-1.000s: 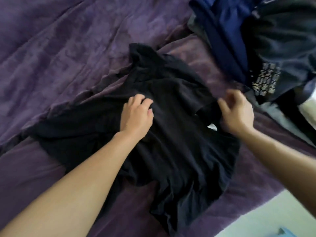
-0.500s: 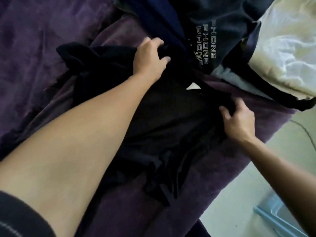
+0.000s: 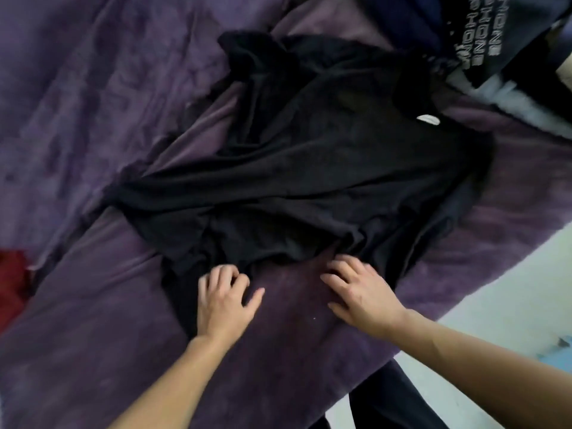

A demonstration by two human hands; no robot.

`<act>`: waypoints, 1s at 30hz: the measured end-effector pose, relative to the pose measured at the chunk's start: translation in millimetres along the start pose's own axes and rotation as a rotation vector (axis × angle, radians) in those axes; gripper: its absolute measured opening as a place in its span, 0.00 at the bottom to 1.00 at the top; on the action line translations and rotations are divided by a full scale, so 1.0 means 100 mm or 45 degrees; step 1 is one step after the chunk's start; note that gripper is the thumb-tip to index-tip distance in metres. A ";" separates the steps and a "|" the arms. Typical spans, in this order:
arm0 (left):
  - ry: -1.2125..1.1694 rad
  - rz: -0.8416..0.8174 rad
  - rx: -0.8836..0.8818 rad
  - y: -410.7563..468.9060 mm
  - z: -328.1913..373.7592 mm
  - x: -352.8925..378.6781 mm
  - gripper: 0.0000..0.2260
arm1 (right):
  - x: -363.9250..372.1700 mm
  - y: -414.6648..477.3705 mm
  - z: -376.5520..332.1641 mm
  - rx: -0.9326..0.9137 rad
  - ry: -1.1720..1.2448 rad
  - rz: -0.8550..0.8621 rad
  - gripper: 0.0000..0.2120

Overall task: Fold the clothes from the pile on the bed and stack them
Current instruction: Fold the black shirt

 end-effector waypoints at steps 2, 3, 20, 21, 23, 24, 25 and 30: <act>0.114 -0.203 -0.076 -0.39 -0.21 0.17 0.21 | 0.15 0.02 0.00 0.107 -0.182 -0.182 0.37; 0.126 -0.241 -0.147 -0.51 -0.30 0.22 0.24 | 0.19 0.03 0.02 0.151 -0.221 -0.204 0.39; 0.206 -0.488 0.302 -1.72 -0.62 -0.03 0.18 | -0.19 -1.12 0.72 0.956 -0.158 0.025 0.12; 0.174 -0.457 0.273 -1.73 -0.61 0.00 0.18 | -0.20 -1.14 0.68 0.972 -0.131 0.044 0.12; 0.053 -0.381 0.110 -1.69 -0.63 0.03 0.13 | -0.34 -1.07 0.57 0.961 -0.089 0.168 0.13; -0.035 -0.322 -0.031 -1.66 -0.69 0.03 0.10 | -0.45 -0.98 0.51 0.936 -0.084 0.258 0.13; -0.134 -0.254 -0.202 -1.62 -0.75 0.01 0.08 | -0.59 -0.86 0.46 0.907 -0.085 0.345 0.14; -0.492 0.296 -0.670 -1.29 -1.10 -0.30 0.08 | -1.28 0.21 0.36 0.669 -0.112 0.458 0.17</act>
Point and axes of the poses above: each hand's wrist, its own y-axis towards the middle knuckle, its own x-axis out of the palm, z = x × y, the point moved 2 cm from there along y, towards the middle knuckle, and after that the axes turned 15 degrees about -y, right-handed, at the moved point
